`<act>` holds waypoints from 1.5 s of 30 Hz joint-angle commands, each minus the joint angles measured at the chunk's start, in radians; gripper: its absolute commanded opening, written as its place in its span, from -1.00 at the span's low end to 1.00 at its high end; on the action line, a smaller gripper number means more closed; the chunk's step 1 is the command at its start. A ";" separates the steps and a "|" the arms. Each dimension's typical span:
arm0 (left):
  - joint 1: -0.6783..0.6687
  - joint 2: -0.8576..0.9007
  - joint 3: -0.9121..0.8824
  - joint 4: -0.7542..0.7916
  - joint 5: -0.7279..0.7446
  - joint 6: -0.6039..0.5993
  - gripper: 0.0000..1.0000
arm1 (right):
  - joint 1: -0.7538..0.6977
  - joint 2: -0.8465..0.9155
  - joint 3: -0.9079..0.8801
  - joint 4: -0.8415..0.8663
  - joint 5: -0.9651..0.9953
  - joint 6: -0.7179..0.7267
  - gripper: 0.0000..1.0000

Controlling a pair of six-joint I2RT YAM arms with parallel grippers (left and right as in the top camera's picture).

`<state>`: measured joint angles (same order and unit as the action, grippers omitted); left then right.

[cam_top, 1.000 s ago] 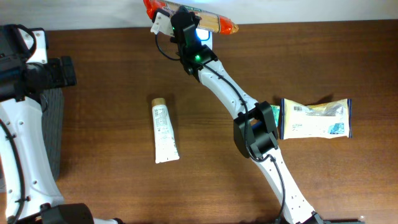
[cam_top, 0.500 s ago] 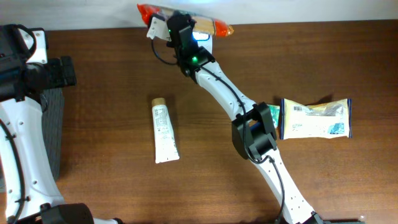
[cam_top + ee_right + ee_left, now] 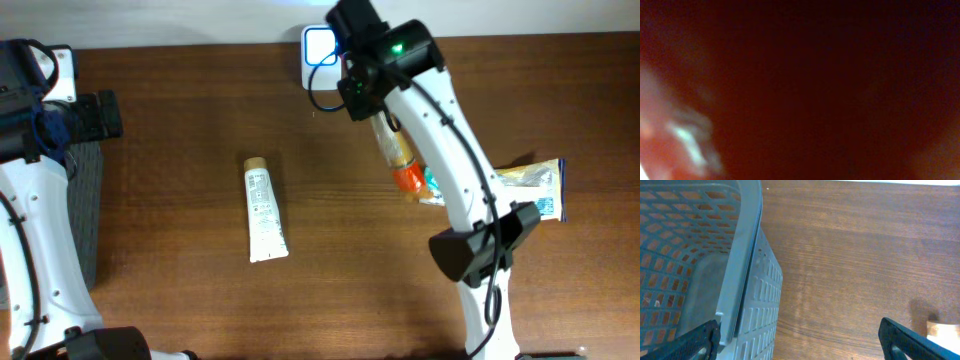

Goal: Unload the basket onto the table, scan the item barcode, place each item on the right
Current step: 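Carry the pasta pack right and set it beside the tissue pack, then reach the right gripper to the white tube and grasp it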

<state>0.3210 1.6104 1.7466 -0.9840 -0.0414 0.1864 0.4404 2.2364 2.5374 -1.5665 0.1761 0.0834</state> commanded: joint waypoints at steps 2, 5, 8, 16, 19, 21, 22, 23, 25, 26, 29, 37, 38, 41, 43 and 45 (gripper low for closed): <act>-0.002 0.001 0.006 0.001 0.000 -0.009 0.98 | -0.081 0.026 -0.205 -0.013 -0.251 0.068 -0.92; -0.002 0.001 0.006 0.001 0.000 -0.009 0.98 | -0.122 0.027 -0.453 0.093 -0.289 0.081 -0.92; -0.002 0.001 0.006 0.001 0.001 -0.009 0.98 | -0.169 0.027 -0.609 0.173 -0.289 0.091 -0.92; -0.002 0.001 0.006 0.001 0.001 -0.009 0.98 | -0.385 0.027 -0.715 0.232 -0.209 0.090 -0.91; -0.002 0.001 0.006 0.001 0.001 -0.009 0.98 | -0.437 0.027 -0.714 0.192 -0.209 0.063 -0.31; -0.002 0.001 0.006 0.001 0.000 -0.009 0.98 | -0.447 0.027 -0.707 0.166 -0.210 0.063 -0.08; -0.002 0.001 0.006 0.001 0.000 -0.009 0.98 | -0.447 0.026 -0.694 0.146 -0.211 0.051 -0.06; -0.002 0.001 0.006 0.001 0.001 -0.009 0.98 | -0.447 0.024 -0.667 0.119 -0.210 0.044 -0.04; -0.002 0.001 0.006 0.001 0.001 -0.009 0.98 | -0.444 0.023 -0.543 0.043 -0.238 0.036 -0.03; -0.002 0.001 0.006 0.001 0.001 -0.009 0.98 | -0.436 0.023 -0.458 0.009 -0.293 0.018 -0.03; -0.002 0.001 0.006 0.001 0.001 -0.009 0.98 | -0.391 0.023 -0.313 -0.006 -0.478 -0.022 0.01; -0.002 0.001 0.006 0.001 0.001 -0.009 0.98 | -0.026 0.073 -0.425 0.262 -0.607 -0.015 0.48; -0.002 0.001 0.006 0.001 0.001 -0.009 0.98 | 0.018 0.077 -0.467 0.320 -0.660 -0.015 0.47; -0.002 0.001 0.006 0.001 0.000 -0.009 0.98 | 0.098 0.077 -0.587 0.496 -0.823 0.008 0.47; -0.002 0.001 0.006 0.001 0.001 -0.009 0.98 | 0.124 0.077 -0.631 0.568 -0.830 0.056 0.47; -0.002 0.001 0.006 0.001 0.001 -0.009 0.98 | 0.143 0.077 -0.682 0.666 -0.826 0.126 0.42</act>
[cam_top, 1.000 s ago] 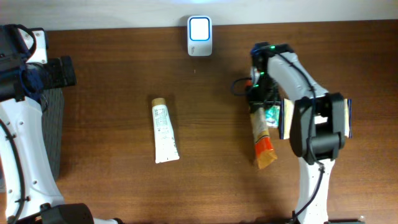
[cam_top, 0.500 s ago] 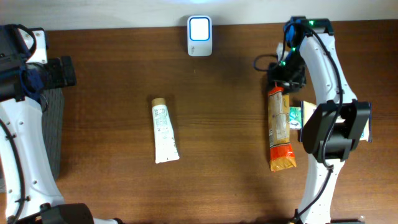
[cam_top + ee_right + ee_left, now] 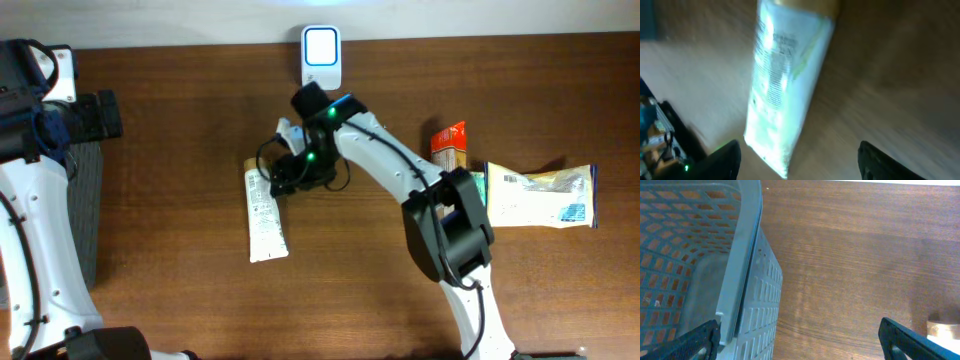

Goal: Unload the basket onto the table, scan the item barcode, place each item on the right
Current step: 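Reach the right gripper to the white tube and grasp it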

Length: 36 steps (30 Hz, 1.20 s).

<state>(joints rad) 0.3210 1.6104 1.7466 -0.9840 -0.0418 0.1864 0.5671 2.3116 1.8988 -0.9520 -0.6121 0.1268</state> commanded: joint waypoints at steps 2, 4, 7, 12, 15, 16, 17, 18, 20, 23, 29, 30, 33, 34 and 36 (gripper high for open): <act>-0.002 0.001 0.006 0.001 0.001 -0.009 0.98 | 0.018 0.002 -0.083 0.123 -0.028 0.132 0.32; -0.002 0.001 0.006 0.001 0.001 -0.009 0.98 | 0.022 0.002 -0.134 0.192 -0.028 0.176 0.12; -0.002 0.001 0.006 0.001 0.001 -0.009 0.98 | 0.041 0.002 -0.182 0.236 -0.035 0.202 -0.06; -0.002 0.001 0.006 0.001 0.001 -0.009 0.98 | 0.077 0.002 -0.191 0.258 -0.029 0.251 -0.24; -0.002 0.001 0.006 0.001 0.001 -0.009 0.98 | 0.095 0.003 -0.195 0.266 -0.005 0.302 -0.38; -0.002 0.001 0.006 0.001 0.001 -0.009 0.98 | 0.100 0.003 -0.195 0.270 -0.005 0.309 -0.40; -0.002 0.001 0.006 0.001 0.001 -0.009 0.98 | 0.100 0.003 -0.195 0.277 -0.010 0.309 -0.40; -0.002 0.001 0.006 0.001 0.001 -0.009 0.98 | 0.100 0.003 -0.194 0.280 -0.026 0.309 -0.38; -0.002 0.001 0.006 0.001 0.001 -0.009 0.98 | 0.093 0.000 -0.186 0.301 -0.092 0.296 0.13; -0.002 0.001 0.006 0.001 0.001 -0.009 0.98 | 0.094 0.000 -0.166 0.332 -0.083 0.292 0.59; -0.002 0.001 0.006 0.001 0.001 -0.009 0.98 | 0.153 0.001 -0.166 0.436 0.233 0.290 0.71; -0.002 0.001 0.006 0.001 0.001 -0.009 0.98 | 0.166 0.001 -0.166 0.443 0.260 0.290 0.67; -0.002 0.001 0.006 0.001 0.001 -0.009 0.98 | 0.172 0.001 -0.166 0.440 0.274 0.290 0.46; -0.002 0.001 0.006 0.001 0.001 -0.009 0.98 | 0.172 0.001 -0.166 0.437 0.277 0.290 0.40; -0.002 0.001 0.006 0.001 0.001 -0.009 0.99 | 0.172 0.001 -0.168 0.422 0.301 0.290 0.32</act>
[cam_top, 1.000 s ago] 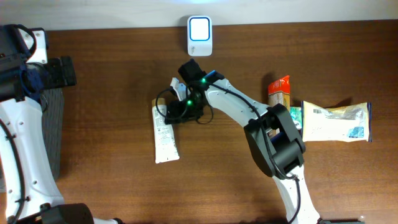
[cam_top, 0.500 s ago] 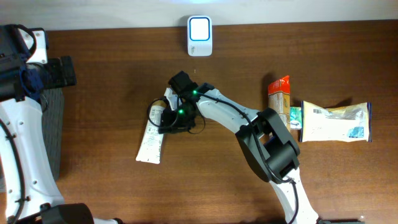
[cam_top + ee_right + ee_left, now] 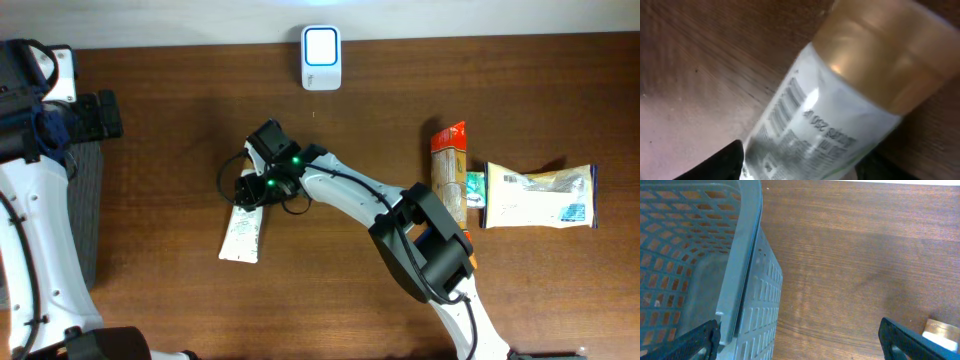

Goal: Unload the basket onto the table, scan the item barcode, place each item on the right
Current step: 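Reach the right gripper to the white tube and grasp it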

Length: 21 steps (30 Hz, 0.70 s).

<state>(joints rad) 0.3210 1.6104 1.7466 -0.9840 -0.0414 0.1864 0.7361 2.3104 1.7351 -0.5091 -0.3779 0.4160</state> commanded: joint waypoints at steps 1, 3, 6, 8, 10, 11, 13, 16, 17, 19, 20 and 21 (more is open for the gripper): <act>-0.002 0.001 0.006 0.001 0.001 -0.009 0.98 | 0.003 0.003 -0.011 -0.036 0.089 0.000 0.24; -0.002 0.001 0.006 0.001 0.000 -0.009 0.98 | 0.003 0.003 -0.028 -0.037 0.095 0.000 0.06; -0.002 0.001 0.006 0.001 0.000 -0.009 0.98 | 0.003 0.002 -0.030 -0.061 0.072 0.000 -0.31; -0.002 0.001 0.006 0.001 0.001 -0.009 0.98 | -0.008 -0.004 -0.029 -0.085 0.021 -0.023 -0.38; -0.002 0.001 0.006 0.001 0.000 -0.009 0.98 | -0.036 -0.018 -0.010 -0.151 -0.018 -0.094 -0.48; -0.002 0.001 0.006 0.001 0.001 -0.009 0.98 | -0.052 -0.021 0.007 -0.196 -0.018 -0.135 -0.55; -0.002 0.001 0.006 0.001 0.000 -0.009 0.98 | -0.085 -0.021 0.035 -0.291 -0.018 -0.245 -0.59; -0.002 0.001 0.006 0.001 0.001 -0.009 0.98 | -0.117 -0.021 0.037 -0.339 -0.018 -0.364 -0.57; -0.002 0.001 0.006 0.001 0.001 -0.009 0.98 | -0.127 -0.021 0.037 -0.353 -0.018 -0.411 -0.54; -0.002 0.001 0.006 0.001 0.000 -0.009 0.98 | -0.136 -0.021 0.042 -0.373 -0.013 -0.457 -0.42; -0.002 0.001 0.006 0.001 0.000 -0.009 0.98 | -0.142 -0.021 0.051 -0.388 -0.010 -0.474 -0.34; -0.002 0.001 0.006 0.001 0.001 -0.009 0.98 | -0.150 -0.021 0.073 -0.412 -0.009 -0.491 -0.25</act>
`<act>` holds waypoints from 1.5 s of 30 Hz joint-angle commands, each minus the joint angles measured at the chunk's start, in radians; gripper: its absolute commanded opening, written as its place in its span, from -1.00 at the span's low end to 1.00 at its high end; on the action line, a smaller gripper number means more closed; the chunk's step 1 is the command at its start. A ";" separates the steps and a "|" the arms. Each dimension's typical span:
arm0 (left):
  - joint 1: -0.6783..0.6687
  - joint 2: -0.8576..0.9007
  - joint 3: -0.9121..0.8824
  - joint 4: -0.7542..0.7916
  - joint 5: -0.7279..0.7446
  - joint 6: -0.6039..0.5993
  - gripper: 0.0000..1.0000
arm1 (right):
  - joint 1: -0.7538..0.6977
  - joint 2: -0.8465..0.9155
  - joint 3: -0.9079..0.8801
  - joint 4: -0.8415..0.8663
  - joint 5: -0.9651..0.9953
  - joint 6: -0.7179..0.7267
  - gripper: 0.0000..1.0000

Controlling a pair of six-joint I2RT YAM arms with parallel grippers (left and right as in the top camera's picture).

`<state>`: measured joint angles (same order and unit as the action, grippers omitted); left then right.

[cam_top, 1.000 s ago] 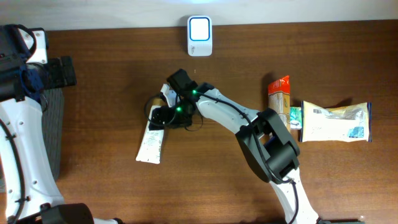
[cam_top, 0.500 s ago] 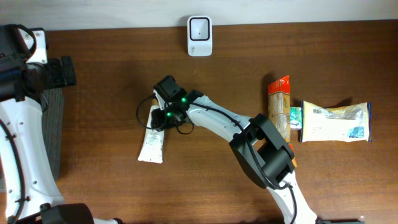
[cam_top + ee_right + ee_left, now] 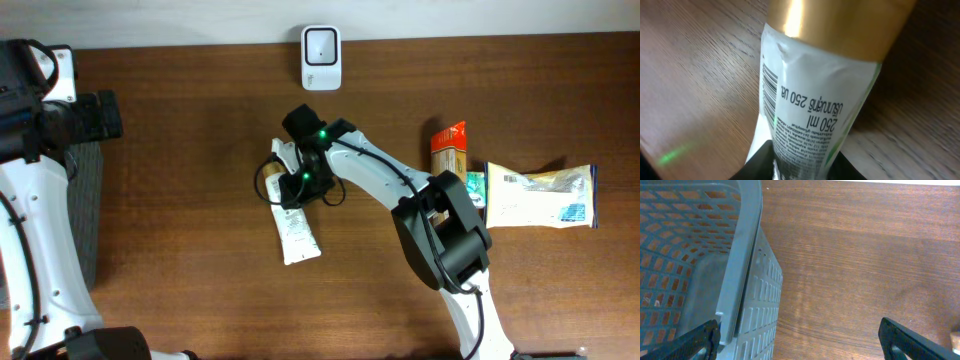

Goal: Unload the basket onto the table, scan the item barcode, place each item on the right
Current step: 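Reach the right gripper to the white tube and grasp it, then lift the white tube and hold it before the barcode scanner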

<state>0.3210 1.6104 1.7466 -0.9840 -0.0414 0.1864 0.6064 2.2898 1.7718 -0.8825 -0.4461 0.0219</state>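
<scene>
A white tube (image 3: 298, 238) with a gold cap (image 3: 840, 25) lies on the brown table, below the white scanner (image 3: 320, 45) at the far edge. My right gripper (image 3: 301, 186) is shut on the tube's upper body. In the right wrist view, the black fingers (image 3: 760, 161) press both sides of the tube (image 3: 815, 110). Its barcode (image 3: 769, 82) shows along the left edge. My left gripper (image 3: 800, 345) is open at the far left (image 3: 100, 115), holding nothing, with its fingers either side of the basket's wall.
A grey mesh basket (image 3: 700, 255) stands at the table's left edge (image 3: 88, 210). At the right lie an orange-tipped packet (image 3: 450, 148), a small green item (image 3: 476, 189) and a yellow-and-white packet (image 3: 540, 195). The right arm's base stands near the front.
The tube and my right gripper now lie further right. The tube, which slanted down-left, now slants down-right. The fingers are pressed on the tube's sides. The left arm has not moved.
First my right gripper held the orange-tipped packet up by the scanner. Then that packet lay at the right with the others and the gripper stood open at the tube's cap. Later the gripper was around the tube, swung leftward; now it grips the tube further right.
</scene>
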 commanded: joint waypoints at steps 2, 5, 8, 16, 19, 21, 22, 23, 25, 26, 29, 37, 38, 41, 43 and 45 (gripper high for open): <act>-0.002 0.001 0.006 0.001 0.001 -0.009 0.98 | -0.039 0.000 0.076 -0.080 0.061 -0.096 -0.16; -0.002 0.001 0.006 0.001 0.001 -0.009 0.98 | -0.087 0.000 0.186 -0.230 -0.020 -0.093 0.02; -0.002 0.001 0.006 0.001 0.001 -0.009 0.98 | -0.141 0.001 0.222 -0.353 -0.202 -0.093 0.25; -0.002 0.001 0.006 0.001 0.001 -0.009 0.99 | -0.122 0.006 -0.008 -0.204 -0.296 -0.066 0.40; -0.002 0.001 0.006 0.001 0.001 -0.009 0.98 | -0.122 0.006 -0.092 -0.083 -0.332 0.005 0.40; -0.002 0.001 0.006 0.001 0.000 -0.009 0.99 | -0.122 0.006 -0.149 -0.013 -0.339 0.064 0.40; -0.002 0.001 0.006 0.001 0.001 -0.009 0.98 | -0.122 0.006 -0.167 0.013 -0.346 0.085 0.40; -0.002 0.001 0.006 0.001 0.000 -0.009 0.98 | -0.121 0.006 -0.190 0.047 -0.361 0.115 0.40; -0.002 0.001 0.006 0.001 0.000 -0.009 0.98 | -0.117 0.006 -0.219 0.095 -0.366 0.180 0.38; -0.002 0.001 0.006 0.001 0.001 -0.009 0.98 | -0.115 0.006 -0.224 0.104 -0.365 0.195 0.36; -0.002 0.001 0.006 0.001 0.001 -0.009 0.98 | -0.089 0.006 -0.227 0.130 -0.288 0.274 0.00; -0.002 0.001 0.006 0.001 0.000 -0.009 0.98 | -0.099 -0.008 -0.204 0.143 -0.280 0.265 -0.92; -0.002 0.001 0.006 0.001 0.000 -0.009 0.98 | -0.110 -0.027 -0.188 0.116 -0.282 0.234 -0.92; -0.002 0.001 0.006 0.001 0.000 -0.009 0.98 | -0.127 -0.155 -0.158 0.068 -0.293 0.134 -0.92; -0.002 0.001 0.006 0.001 0.000 -0.009 0.99 | -0.135 -0.291 -0.157 0.066 -0.345 0.059 -0.92; -0.002 0.001 0.006 0.001 0.001 -0.009 0.98 | -0.150 -0.427 -0.157 0.066 -0.353 0.029 -0.92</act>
<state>0.3210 1.6104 1.7466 -0.9844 -0.0414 0.1864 0.4728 2.0918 1.5871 -0.8219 -0.7513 0.1440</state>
